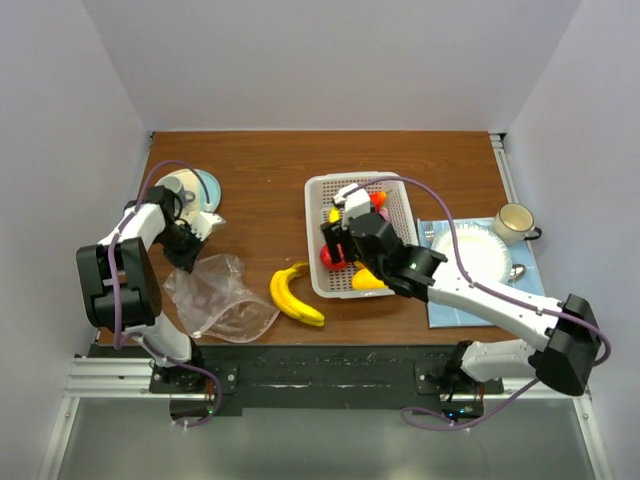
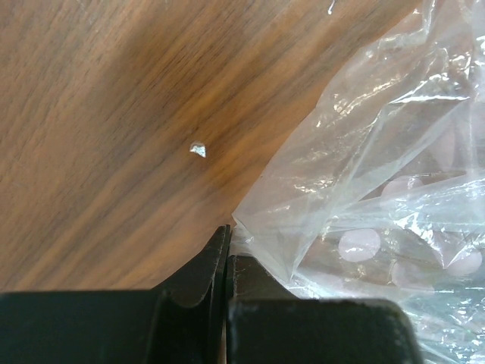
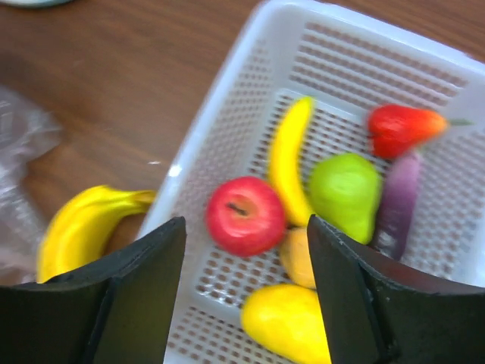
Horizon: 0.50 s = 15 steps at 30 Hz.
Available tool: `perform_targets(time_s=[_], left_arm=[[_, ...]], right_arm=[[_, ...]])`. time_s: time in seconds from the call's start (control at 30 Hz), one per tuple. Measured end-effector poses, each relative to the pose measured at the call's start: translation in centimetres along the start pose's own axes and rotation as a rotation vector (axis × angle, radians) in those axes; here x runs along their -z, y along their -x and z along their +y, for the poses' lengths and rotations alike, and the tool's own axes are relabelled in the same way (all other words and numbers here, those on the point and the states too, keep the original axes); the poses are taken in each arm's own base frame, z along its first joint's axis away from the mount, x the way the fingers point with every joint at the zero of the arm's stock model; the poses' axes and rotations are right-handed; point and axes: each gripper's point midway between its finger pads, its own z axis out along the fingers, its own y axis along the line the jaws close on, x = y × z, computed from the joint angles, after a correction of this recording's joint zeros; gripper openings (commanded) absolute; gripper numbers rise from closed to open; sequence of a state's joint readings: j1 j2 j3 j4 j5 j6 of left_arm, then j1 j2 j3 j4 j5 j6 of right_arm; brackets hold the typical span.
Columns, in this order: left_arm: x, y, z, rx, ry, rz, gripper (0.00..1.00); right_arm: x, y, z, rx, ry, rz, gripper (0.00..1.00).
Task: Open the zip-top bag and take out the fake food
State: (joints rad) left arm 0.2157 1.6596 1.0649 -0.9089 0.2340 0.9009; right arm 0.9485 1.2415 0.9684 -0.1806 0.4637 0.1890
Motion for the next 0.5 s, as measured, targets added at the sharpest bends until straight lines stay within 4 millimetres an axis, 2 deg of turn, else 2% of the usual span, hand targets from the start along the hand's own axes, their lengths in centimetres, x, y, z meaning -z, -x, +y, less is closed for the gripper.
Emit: perform_targets(time_s=[0.07, 0.1, 0.17, 0.27, 0.33, 0.4, 0.5], left_arm=[[-0.1, 0.0, 0.1, 0.0, 0.001, 0.0, 0.0], [-0.1, 0.0, 0.1, 0.0, 0.001, 0.001, 0.0], [-0.2, -0.1, 0.1, 0.0, 0.001, 0.004, 0.0], [-0.5, -0.3, 0.4, -0.001, 0.016, 0.013, 0.0], [-0.7, -0.7, 0.5, -0.001, 0.025, 0.025, 0.0], [-0.9, -1.0, 0.6, 0.001, 0.033, 0.035, 0.0], [-0.8, -1.5, 1.1, 0.019, 0.046, 0.04, 0.0]], right_arm=[[-0.4, 0.1, 2.5, 0.017, 0.111, 0.034, 0.96], [-0.6, 0.1, 3.7, 0.026, 0.159, 0.047, 0.98], [-0.8, 0.1, 7.0, 0.078, 0.259, 0.082, 0.99], [-0.5, -0.8, 13.3, 0.201, 0.413, 0.129, 0.99], [-0.3, -2.5, 17.2, 0.269, 0.508, 0.18, 0.99], [-0.4, -5.0, 19.9, 0.317, 0.576, 0.244, 0.99], [-1.8, -9.1, 20.6, 0.355, 0.59, 0.359, 0.99]])
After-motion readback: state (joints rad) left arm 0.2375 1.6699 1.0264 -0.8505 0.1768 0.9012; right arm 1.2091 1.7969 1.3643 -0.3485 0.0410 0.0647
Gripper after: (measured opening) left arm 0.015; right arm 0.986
